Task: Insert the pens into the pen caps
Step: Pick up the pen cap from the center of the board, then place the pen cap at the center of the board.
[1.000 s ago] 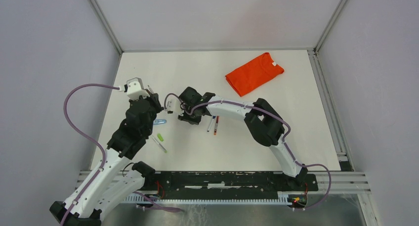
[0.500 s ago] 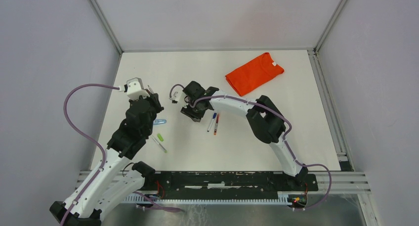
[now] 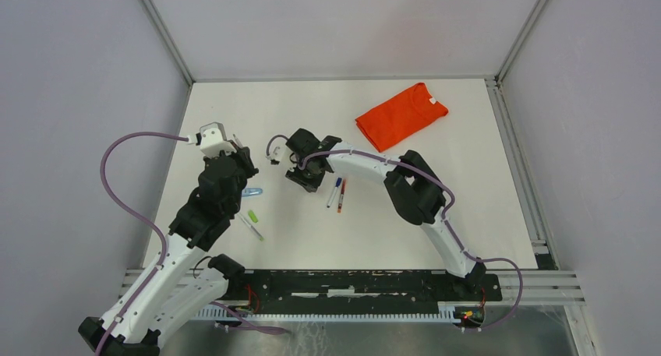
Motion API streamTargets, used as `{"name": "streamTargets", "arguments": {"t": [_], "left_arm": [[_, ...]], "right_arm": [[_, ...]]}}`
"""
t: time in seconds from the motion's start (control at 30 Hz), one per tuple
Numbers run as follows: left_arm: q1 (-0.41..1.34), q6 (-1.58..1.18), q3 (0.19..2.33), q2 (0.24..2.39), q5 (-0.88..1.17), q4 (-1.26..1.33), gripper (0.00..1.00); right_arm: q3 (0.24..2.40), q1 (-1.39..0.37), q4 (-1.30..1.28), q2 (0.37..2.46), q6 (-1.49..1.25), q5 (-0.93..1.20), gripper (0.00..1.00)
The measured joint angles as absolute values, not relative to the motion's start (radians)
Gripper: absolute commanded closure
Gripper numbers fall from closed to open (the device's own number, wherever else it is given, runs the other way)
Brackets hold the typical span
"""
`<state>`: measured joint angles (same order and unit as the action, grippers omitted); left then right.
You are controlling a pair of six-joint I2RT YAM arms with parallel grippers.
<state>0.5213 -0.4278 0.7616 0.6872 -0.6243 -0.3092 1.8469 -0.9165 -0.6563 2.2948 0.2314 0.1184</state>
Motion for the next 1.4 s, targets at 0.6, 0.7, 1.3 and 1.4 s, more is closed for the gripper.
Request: {"name": "streamTargets", "arguments": {"t": [0.6,0.7,1.3,1.4], "left_arm": [[0.521,-0.428,0.762,0.695,-0.624,-0.309,0.94],[0.521,-0.428,0.762,0.698,-0.623,-0.309,0.94],[0.518,-0.428,0.762,0.741,-0.575,-0.306,0.96],[0.518,-0.428,0.762,0.741,-0.574,-0.306,0.96]], "right_arm": [[1.836,-0.903,-0.65,2.247,0.202,0.138,0.99],[1.695,-0.865,-0.62,2.096,0.157,0.133,1.0],[1.013,-0.677,-0.66,1.652,-0.035,-0.005,0.97],[1.009,-0.677,-0.66,1.653,-0.046,-0.004,0.97]]}}
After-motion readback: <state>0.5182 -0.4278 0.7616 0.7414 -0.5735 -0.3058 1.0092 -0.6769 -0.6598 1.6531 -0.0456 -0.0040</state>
